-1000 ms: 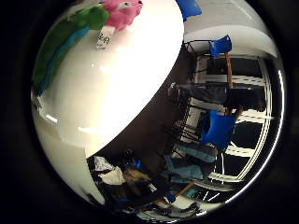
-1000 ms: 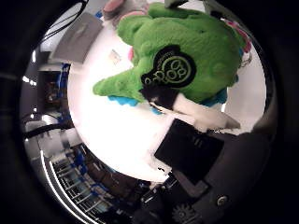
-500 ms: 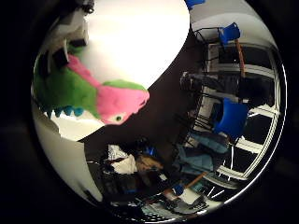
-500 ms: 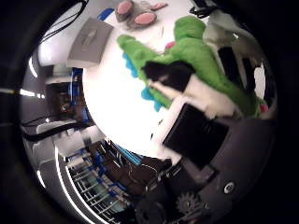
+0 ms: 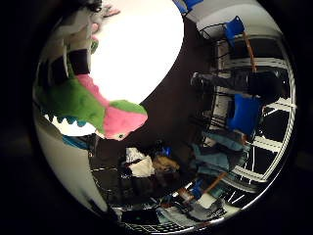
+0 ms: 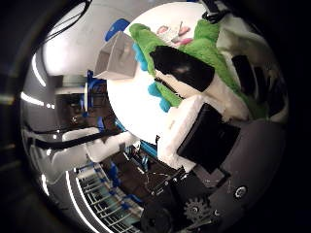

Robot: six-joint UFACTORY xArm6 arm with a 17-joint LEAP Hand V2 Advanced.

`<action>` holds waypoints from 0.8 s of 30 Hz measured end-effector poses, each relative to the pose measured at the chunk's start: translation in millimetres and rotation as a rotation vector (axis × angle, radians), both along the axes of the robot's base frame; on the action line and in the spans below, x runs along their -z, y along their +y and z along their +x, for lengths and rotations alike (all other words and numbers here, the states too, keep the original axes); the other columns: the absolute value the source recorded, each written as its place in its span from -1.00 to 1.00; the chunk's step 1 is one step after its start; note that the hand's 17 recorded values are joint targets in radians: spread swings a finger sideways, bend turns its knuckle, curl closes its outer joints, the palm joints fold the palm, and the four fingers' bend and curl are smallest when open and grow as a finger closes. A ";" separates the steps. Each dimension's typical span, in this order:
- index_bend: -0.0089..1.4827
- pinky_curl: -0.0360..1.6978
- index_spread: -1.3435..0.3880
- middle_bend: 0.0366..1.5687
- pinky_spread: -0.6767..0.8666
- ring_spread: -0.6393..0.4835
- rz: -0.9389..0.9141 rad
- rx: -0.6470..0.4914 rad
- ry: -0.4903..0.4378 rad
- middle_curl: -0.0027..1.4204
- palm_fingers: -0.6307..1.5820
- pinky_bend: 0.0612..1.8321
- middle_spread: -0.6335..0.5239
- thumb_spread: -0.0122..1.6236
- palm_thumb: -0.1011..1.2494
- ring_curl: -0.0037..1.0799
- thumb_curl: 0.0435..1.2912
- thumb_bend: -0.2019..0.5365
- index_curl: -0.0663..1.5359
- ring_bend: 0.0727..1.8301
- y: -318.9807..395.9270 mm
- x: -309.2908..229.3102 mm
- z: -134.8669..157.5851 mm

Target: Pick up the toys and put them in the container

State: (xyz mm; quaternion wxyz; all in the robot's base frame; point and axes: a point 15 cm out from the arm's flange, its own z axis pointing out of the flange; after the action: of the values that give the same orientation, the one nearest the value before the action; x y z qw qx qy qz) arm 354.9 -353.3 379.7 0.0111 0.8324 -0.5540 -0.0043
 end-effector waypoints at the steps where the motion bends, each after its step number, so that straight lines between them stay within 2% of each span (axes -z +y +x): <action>1: 0.55 0.07 0.33 0.77 -0.37 -0.26 -0.002 0.000 -0.005 0.01 0.58 0.37 -0.10 0.69 0.22 0.37 -0.63 -0.48 0.05 0.44 3.4 -8.9 -2.9; 8: 0.56 0.14 0.33 0.79 -0.38 -0.26 -0.024 -0.032 -0.067 -0.01 0.58 0.33 -0.10 0.74 0.20 0.40 -0.67 -0.47 0.04 0.43 45.8 -69.5 -13.3; 13: 0.56 0.19 0.33 0.79 -0.38 -0.27 0.003 -0.064 -0.135 -0.02 0.58 0.30 -0.10 0.74 0.19 0.42 -0.68 -0.47 0.04 0.43 98.2 -101.6 -4.6; 20: 0.55 0.23 0.33 0.79 -0.39 -0.26 0.015 -0.103 -0.167 -0.03 0.58 0.27 -0.10 0.75 0.18 0.43 -0.69 -0.48 0.04 0.42 162.3 -117.6 21.2; 22: 0.50 0.20 0.33 0.74 -0.42 -0.27 0.012 -0.115 -0.176 -0.04 0.58 0.25 -0.12 0.74 0.10 0.40 -0.71 -0.51 0.02 0.42 168.1 -118.4 26.5; 24: 0.34 0.13 0.32 0.66 -0.48 -0.26 0.012 -0.116 -0.170 -0.07 0.54 0.18 -0.15 0.72 0.00 0.33 -0.72 -0.54 -0.02 0.40 167.0 -113.6 28.1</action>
State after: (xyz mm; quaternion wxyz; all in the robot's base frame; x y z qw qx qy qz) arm 382.9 -186.3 493.3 -0.0407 0.8605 -0.5039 0.0635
